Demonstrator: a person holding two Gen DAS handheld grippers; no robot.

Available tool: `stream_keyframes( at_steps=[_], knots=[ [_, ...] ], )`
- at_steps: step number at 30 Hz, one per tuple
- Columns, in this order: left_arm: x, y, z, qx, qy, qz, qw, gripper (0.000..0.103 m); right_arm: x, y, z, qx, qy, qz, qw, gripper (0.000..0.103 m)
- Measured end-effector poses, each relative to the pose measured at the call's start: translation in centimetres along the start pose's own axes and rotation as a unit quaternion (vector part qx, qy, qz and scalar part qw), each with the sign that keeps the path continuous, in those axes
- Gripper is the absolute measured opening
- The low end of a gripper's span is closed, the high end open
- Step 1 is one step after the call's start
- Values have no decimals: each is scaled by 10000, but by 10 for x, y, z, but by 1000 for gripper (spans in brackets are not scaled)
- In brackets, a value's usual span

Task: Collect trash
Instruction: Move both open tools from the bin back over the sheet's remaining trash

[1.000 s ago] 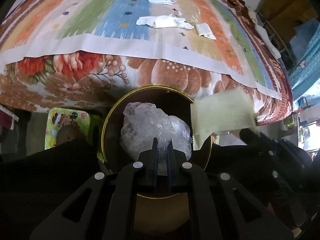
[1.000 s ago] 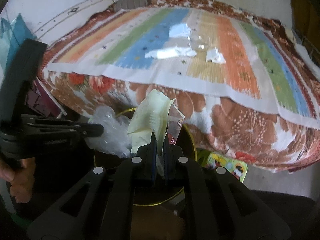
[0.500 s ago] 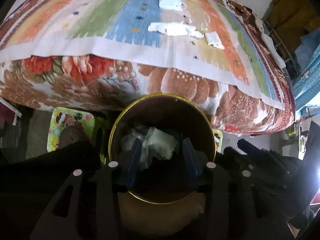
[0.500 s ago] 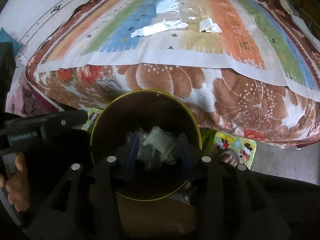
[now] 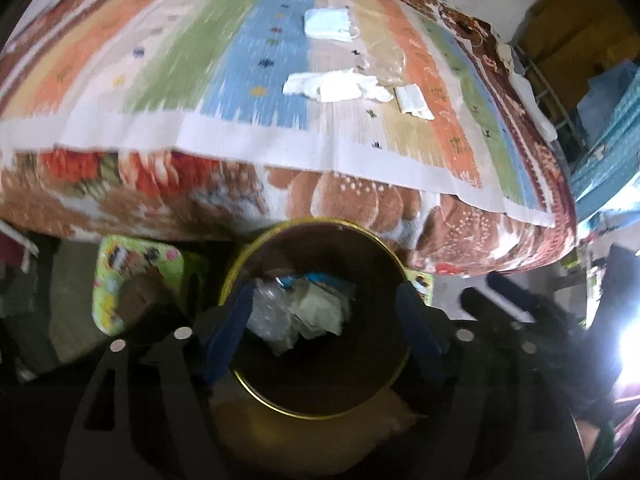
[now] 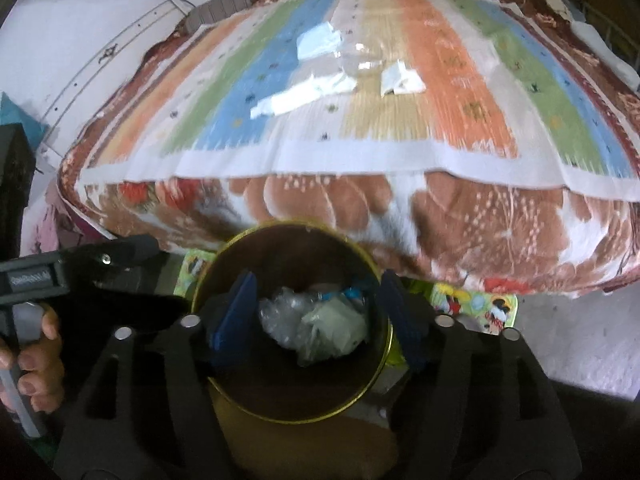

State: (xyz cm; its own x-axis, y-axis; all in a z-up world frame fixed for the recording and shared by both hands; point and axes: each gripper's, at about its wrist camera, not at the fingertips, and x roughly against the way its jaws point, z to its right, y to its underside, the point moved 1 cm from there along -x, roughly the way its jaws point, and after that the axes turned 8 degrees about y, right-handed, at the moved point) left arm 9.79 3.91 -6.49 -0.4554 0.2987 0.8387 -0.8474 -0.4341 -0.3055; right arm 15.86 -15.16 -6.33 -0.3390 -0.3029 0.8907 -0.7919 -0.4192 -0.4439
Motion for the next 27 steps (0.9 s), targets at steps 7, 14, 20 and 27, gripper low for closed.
stream_keyframes(
  at_steps=[7, 14, 20, 27],
  knots=[
    [-1, -27, 8, -514, -538, 141, 9971, 87, 8, -27, 20, -235, -85, 158, 9996, 77],
    [-5, -57, 16, -1076, -802, 234, 9907, 97, 10, -59, 26, -141, 90, 367, 9992, 93],
    [-2, -79, 12, -886, -908, 524, 9905, 97, 5, -83, 28, -46, 189, 427, 9989, 94],
    [-15, -105, 12, -1154, -1027, 457, 9869, 97, -5, -109, 29, -79, 152, 459, 9988, 94]
  ],
)
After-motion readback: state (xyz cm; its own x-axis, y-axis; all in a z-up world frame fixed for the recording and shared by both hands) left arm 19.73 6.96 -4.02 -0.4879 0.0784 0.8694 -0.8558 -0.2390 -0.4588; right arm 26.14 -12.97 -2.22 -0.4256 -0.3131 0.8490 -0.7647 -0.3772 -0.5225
